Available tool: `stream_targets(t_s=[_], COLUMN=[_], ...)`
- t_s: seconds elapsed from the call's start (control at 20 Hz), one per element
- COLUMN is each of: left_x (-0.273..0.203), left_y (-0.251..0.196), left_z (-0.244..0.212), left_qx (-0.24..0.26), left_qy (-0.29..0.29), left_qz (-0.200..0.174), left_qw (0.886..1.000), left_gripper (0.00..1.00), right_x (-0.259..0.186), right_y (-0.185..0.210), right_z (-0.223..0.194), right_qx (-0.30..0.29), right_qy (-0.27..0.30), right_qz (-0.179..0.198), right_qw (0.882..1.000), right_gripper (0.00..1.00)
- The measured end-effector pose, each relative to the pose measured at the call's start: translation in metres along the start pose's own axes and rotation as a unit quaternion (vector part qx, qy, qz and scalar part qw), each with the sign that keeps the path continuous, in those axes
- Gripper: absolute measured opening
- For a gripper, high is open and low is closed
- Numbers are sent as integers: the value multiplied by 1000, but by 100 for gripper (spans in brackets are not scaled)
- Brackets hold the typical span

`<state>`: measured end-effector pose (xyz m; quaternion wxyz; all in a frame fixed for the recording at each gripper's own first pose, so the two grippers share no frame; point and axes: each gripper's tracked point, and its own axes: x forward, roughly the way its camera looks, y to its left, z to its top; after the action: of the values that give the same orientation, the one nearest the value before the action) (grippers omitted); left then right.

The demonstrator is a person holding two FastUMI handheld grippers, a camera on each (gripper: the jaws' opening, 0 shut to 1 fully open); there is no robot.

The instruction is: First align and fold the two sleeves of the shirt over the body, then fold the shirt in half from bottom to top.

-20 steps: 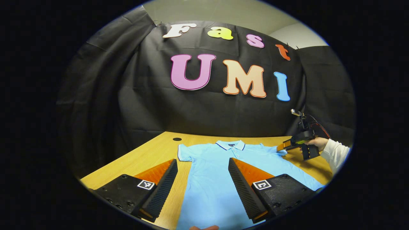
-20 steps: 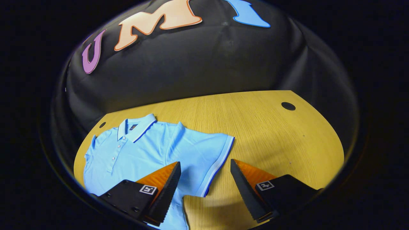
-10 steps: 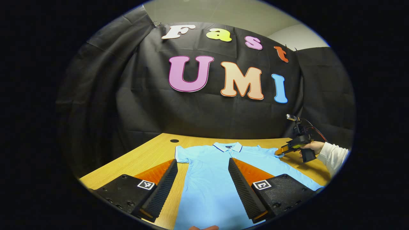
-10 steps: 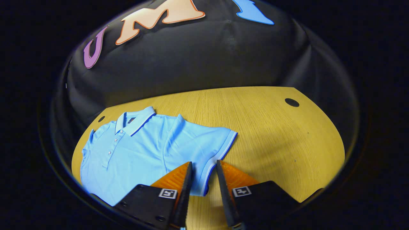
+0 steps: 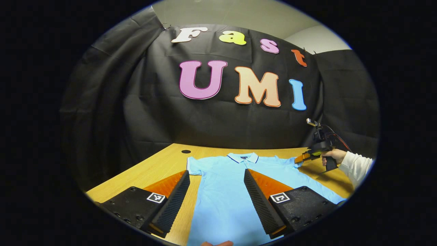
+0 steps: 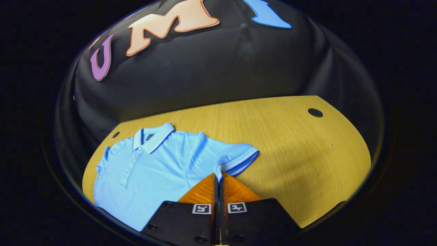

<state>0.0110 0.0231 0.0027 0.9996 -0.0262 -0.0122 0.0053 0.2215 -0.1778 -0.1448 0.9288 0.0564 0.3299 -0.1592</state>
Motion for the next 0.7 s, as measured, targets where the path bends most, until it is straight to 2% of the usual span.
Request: stream_targets(t_s=[0.15, 0.4, 0.55, 0.7], left_x=[0, 2, 3, 4], left_y=[-2, -5, -5, -1], left_z=[-3, -8, -11, -12], left_qx=[-5, -8, -9, -10], left_qy=[7, 14, 18, 19], left_qz=[-3, -9, -9, -4], left_qw=[1000, 1000, 1000, 1000], left_gripper=[95, 94, 94, 94], right_x=[-11, -24, -20, -12], right_y=[24, 92, 142, 191], right_z=[21, 35, 32, 2], right_qx=[-11, -63, -113, -186], right_qy=[-27, -44, -49, -36], right_qz=[22, 73, 100, 123], right_qw=[999, 994, 987, 974], right_gripper=[6, 5, 5, 5])
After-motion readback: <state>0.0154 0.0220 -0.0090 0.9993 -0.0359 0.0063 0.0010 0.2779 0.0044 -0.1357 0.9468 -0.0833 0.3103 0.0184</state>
